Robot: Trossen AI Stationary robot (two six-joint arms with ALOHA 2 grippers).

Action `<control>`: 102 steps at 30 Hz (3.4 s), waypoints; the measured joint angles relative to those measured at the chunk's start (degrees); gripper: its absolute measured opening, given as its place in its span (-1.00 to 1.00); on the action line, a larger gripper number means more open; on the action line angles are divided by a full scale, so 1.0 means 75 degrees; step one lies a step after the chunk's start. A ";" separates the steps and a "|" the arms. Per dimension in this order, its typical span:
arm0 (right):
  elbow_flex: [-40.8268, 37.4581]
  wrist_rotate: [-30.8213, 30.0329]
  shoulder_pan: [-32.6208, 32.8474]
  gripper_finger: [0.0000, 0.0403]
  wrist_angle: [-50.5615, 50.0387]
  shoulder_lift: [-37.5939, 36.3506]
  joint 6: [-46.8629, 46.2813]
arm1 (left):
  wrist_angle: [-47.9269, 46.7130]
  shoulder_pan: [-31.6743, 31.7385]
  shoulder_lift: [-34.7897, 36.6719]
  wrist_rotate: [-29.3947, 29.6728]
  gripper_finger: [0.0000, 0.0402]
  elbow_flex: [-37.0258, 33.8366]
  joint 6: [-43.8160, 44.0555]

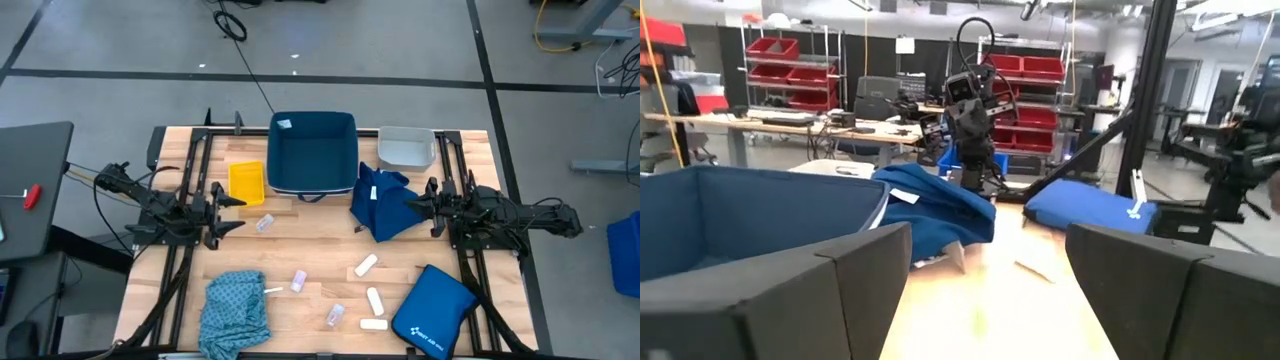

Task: Pick & place medical supplies in basket/bin
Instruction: Put the top white pill bottle into the bin

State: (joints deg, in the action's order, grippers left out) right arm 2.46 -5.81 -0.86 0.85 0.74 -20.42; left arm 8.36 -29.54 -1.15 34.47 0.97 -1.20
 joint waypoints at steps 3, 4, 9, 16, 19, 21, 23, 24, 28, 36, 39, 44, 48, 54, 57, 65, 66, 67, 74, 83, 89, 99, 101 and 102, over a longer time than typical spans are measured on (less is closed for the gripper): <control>0.0000 0.0053 0.0000 -0.95 -0.0014 0.0001 0.0014 | -0.0141 0.0000 0.0000 0.0005 0.34 0.0003 -0.0199; 0.0000 0.0069 0.0000 -0.95 0.0009 0.0002 0.0016 | -0.0212 0.0000 0.0000 0.0004 0.34 0.0003 -0.0250; 0.0000 0.0017 0.0000 -0.95 -0.0124 0.0002 0.0143 | -0.0533 0.0000 -0.0004 0.0312 0.34 0.0012 -0.0427; 0.0000 -0.0276 -0.0003 -0.91 -0.0499 0.0005 0.0047 | -0.0592 0.0000 -0.0003 0.0572 0.34 0.0017 -0.0470; 0.0000 -0.0249 -0.0003 -0.76 -0.0601 0.0175 0.0041 | -0.0598 0.0000 -0.0003 0.0603 0.34 0.0017 -0.0507; 0.0000 -0.0390 -0.0002 -0.62 -0.0588 0.0358 0.0196 | -0.0598 0.0000 -0.0003 0.0617 0.34 0.0017 -0.0541; 0.0000 -0.0757 -0.0002 -0.49 -0.0576 0.0582 0.0454 | -0.0554 0.0000 -0.0003 0.0836 0.34 0.0017 -0.0606; 0.0000 -0.0899 -0.0003 -0.44 -0.0563 0.0701 0.0544 | -0.0510 0.0000 -0.0003 0.0998 0.34 0.0012 -0.0639; 0.0000 -0.1311 -0.0015 -0.33 -0.0116 0.1173 0.0428 | -0.0115 0.0000 0.0000 0.1369 0.34 0.0000 -0.1018; 0.0000 -0.0638 0.0150 -0.02 0.1049 0.2217 0.0245 | 0.0157 0.0000 0.0000 0.1612 0.36 0.0000 -0.0796; 0.0000 -0.0330 0.0380 0.14 0.1695 0.2753 0.0378 | 0.0160 0.0000 0.0000 0.1583 0.42 0.0000 -0.0628; 0.0194 -0.0413 0.1089 0.20 0.2500 0.3925 0.0829 | 0.0163 0.0000 0.0000 0.1396 0.49 0.0000 -0.0589; 0.0893 -0.1087 0.1809 0.15 0.2393 0.5279 0.1557 | 0.0168 0.0000 0.0000 0.1400 0.49 0.0000 -0.0692; 0.2547 -0.1813 0.2420 0.18 0.1346 0.7509 0.2163 | -0.0022 0.0000 0.0000 0.1453 0.49 0.0000 -0.0657; 0.3368 -0.1859 0.2536 0.20 0.0699 0.8392 0.2184 | -0.0203 0.0000 0.0000 0.1495 0.49 0.0000 -0.0557; 0.5270 -0.1818 0.3023 0.21 -0.1270 0.9938 0.2562 | -0.0516 0.0000 -0.0004 0.1610 0.49 0.0000 -0.0351; 0.5467 -0.1813 0.3056 0.21 -0.1556 1.0073 0.2557 | -0.0530 0.0000 -0.0005 0.1623 0.49 0.0001 -0.0323; 0.5629 -0.1810 0.3077 0.21 -0.1815 1.0184 0.2520 | -0.0537 0.0000 -0.0003 0.1630 0.49 0.0003 -0.0297; 0.6344 -0.1467 0.3107 0.21 -0.2960 1.0941 0.2546 | -0.0563 -0.0002 -0.0003 0.1771 0.49 0.0006 -0.0296; 0.6426 -0.0989 0.3124 0.21 -0.3093 1.1394 0.2634 | -0.0653 -0.0002 -0.0015 0.1817 0.48 0.0015 -0.0218; 0.6427 -0.0773 0.3266 0.21 -0.2840 1.1468 0.2500 | -0.0615 -0.0003 -0.0046 0.2004 0.48 0.0015 -0.0292; 0.6429 -0.1629 0.3718 0.20 -0.2660 1.1461 0.2314 | -0.0660 0.0010 -0.0782 0.2072 0.48 0.0082 0.0316; 0.6429 -0.1658 0.3710 0.20 -0.2665 1.1461 0.2177 | -0.0736 0.0100 -0.1229 0.2122 0.48 0.0309 0.0728; 0.6429 -0.1660 0.3710 0.20 -0.2662 1.1461 0.2155 | -0.0814 0.0160 -0.1483 0.2119 0.48 0.0468 0.0945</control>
State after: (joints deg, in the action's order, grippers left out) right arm 50.68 -18.26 26.96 -19.11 86.70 -4.26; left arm 2.26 -28.34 -12.27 50.37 4.49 5.89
